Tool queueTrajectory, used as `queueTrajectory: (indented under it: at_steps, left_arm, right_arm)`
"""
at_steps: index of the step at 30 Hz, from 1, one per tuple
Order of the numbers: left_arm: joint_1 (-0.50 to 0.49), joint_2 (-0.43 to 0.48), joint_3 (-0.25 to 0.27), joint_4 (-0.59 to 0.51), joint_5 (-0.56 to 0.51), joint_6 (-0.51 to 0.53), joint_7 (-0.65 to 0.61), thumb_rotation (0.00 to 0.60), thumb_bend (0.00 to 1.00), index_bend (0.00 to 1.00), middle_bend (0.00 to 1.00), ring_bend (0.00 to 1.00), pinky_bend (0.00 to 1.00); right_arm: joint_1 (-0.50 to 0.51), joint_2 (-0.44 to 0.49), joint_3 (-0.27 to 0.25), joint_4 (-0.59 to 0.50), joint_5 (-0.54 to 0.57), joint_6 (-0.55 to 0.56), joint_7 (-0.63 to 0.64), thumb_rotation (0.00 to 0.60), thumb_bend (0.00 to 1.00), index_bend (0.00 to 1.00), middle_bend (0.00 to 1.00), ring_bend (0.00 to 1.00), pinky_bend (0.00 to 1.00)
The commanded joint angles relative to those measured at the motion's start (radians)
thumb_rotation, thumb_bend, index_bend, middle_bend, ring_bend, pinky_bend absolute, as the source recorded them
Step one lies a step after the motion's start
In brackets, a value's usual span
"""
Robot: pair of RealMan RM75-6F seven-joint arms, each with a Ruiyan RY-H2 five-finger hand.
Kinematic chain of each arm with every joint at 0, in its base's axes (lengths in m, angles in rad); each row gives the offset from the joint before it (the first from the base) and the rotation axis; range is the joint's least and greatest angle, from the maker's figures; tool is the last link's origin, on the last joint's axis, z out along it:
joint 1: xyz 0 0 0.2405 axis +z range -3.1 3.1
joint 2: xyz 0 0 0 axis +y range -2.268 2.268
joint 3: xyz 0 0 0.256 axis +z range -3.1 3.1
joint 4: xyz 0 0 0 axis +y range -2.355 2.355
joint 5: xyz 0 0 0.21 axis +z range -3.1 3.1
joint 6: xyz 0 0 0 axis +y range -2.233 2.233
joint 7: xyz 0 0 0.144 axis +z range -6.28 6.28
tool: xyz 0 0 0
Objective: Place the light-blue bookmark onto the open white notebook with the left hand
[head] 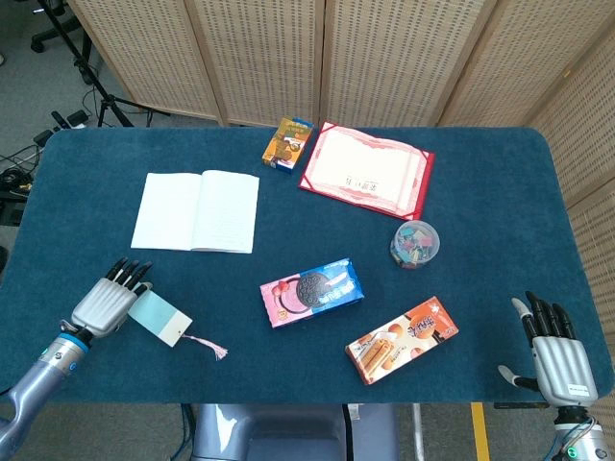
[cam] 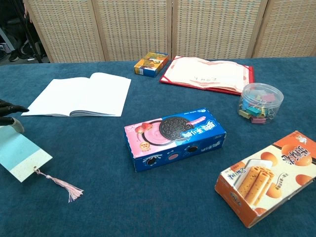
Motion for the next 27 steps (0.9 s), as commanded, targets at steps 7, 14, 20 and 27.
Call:
queueTrajectory:
  at_steps: [7, 14, 20, 27]
  left_arm:
    - [-0.013, 0.040, -0.072, -0.024, -0.078, 0.010, -0.041, 0.600, 0.52, 0.50, 0.00, 0.00, 0.00]
    - [-0.024, 0.051, -0.149, -0.059, -0.262, -0.050, -0.021, 0.600, 0.52, 0.52, 0.00, 0.00, 0.00]
    - [-0.047, 0.064, -0.210, -0.116, -0.439, -0.092, 0.027, 0.600, 0.52, 0.54, 0.00, 0.00, 0.00]
    - [-0.116, 0.084, -0.277, -0.191, -0.728, -0.144, 0.122, 0.600, 0.53, 0.56, 0.00, 0.00, 0.00]
  right_arm:
    - [0.000, 0.000, 0.000, 0.000, 0.000, 0.000, 0.000, 0.600, 0.10, 0.00, 0.00, 0.00, 0.00]
    - [0.003, -0.001, 0.000, 0.001, 0.003, -0.008, -0.001, 0.600, 0.10, 0.00, 0.00, 0.00, 0.00]
    - [0.004, 0.002, 0.000, 0.000, 0.003, -0.010, 0.007, 0.600, 0.10, 0.00, 0.00, 0.00, 0.00]
    - [0.006, 0.005, -0.005, 0.001, -0.005, -0.017, 0.016, 0.600, 0.10, 0.00, 0.00, 0.00, 0.00]
